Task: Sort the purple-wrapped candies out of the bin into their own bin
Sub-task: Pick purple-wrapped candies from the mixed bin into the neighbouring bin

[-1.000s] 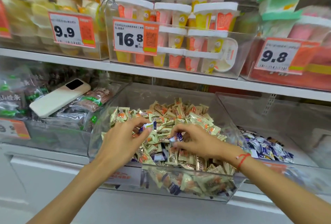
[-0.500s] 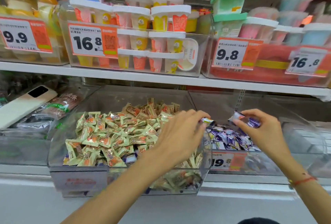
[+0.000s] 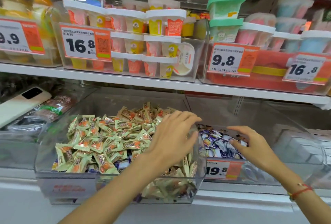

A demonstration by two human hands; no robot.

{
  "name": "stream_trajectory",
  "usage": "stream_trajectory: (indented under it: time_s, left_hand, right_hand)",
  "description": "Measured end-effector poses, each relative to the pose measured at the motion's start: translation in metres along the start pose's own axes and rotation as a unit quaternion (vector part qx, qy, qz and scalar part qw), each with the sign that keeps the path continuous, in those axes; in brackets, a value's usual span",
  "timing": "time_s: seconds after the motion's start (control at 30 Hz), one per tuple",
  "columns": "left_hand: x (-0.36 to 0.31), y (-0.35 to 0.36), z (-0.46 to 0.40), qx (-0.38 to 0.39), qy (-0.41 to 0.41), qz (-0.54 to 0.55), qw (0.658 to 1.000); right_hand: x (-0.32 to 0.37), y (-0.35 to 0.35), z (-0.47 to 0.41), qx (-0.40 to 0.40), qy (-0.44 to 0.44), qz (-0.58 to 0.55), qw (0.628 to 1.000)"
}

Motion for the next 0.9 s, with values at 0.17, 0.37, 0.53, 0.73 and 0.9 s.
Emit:
stream_trajectory:
  time_s: [0.17, 0.37, 0.53, 0.73, 0.9]
  left_hand:
    - [0.080, -0.057, 0.084, -0.120, -0.083, -0.124, 0.981]
    - [0.146, -0.094, 0.146, -0.145, -0.244, -0.183, 0.941]
    - [0.162, -0.090, 0.168, -0.111, -0.350, -0.146, 0.918]
    - [0.156, -0.085, 0.171, -0.144, -0.385, -0.071, 0.909]
    - [0.155, -0.086, 0.172, -0.141, -0.390, -0.070, 0.907]
  right_hand:
    - [0.074, 0.012, 0.013, -0.132, -0.164, -0.042, 0.977]
    - [0.188, 0.072, -0.017, 0.003, -0.325, 0.006, 0.946]
    - [0.249, 0.154, -0.048, 0.234, -0.449, 0.170, 0.845]
    - [0.265, 0.206, -0.059, 0.246, -0.504, 0.208, 0.802]
    - [0.269, 0.206, -0.066, 0.170, -0.507, 0.274, 0.799]
Point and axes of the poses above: each hand's wrist, its own z-axis away from the middle knuckle, its own y-axis out of the palm, x = y × z, the point moved 2 cm from there along -z, towards the middle knuckle, and after that the axes turned 11 degrees about x, right-handed, at the moved point
